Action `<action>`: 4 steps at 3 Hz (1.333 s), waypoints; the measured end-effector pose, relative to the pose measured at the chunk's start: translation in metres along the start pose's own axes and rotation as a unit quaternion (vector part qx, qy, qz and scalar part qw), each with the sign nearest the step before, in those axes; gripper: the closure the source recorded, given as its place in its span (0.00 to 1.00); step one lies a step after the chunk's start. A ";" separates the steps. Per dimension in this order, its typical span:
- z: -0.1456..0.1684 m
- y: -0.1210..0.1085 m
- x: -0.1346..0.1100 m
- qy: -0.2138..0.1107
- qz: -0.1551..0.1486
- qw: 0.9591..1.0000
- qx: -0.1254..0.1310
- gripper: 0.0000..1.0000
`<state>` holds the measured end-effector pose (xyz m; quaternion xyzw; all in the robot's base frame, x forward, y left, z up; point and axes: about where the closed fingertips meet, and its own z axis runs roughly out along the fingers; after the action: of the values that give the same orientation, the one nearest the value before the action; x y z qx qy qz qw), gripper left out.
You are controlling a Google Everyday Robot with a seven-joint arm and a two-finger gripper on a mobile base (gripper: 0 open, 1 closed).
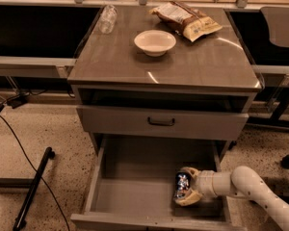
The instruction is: Pick pepsi can from middle drawer and place on counter
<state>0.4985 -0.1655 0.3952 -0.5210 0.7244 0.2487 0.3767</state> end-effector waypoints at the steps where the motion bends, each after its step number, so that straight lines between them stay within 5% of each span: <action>1: -0.021 0.018 -0.034 -0.052 -0.035 0.998 0.007 1.00; 3: -0.080 0.056 -0.113 -0.115 -0.102 0.987 0.040 1.00; 4: -0.119 0.049 -0.170 -0.124 -0.123 0.984 0.046 1.00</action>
Offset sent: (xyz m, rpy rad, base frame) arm -0.0757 0.0149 0.1427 0.1838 -0.3331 0.0455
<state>0.4480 -0.1424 0.6015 -0.5531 0.6136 0.2294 0.5147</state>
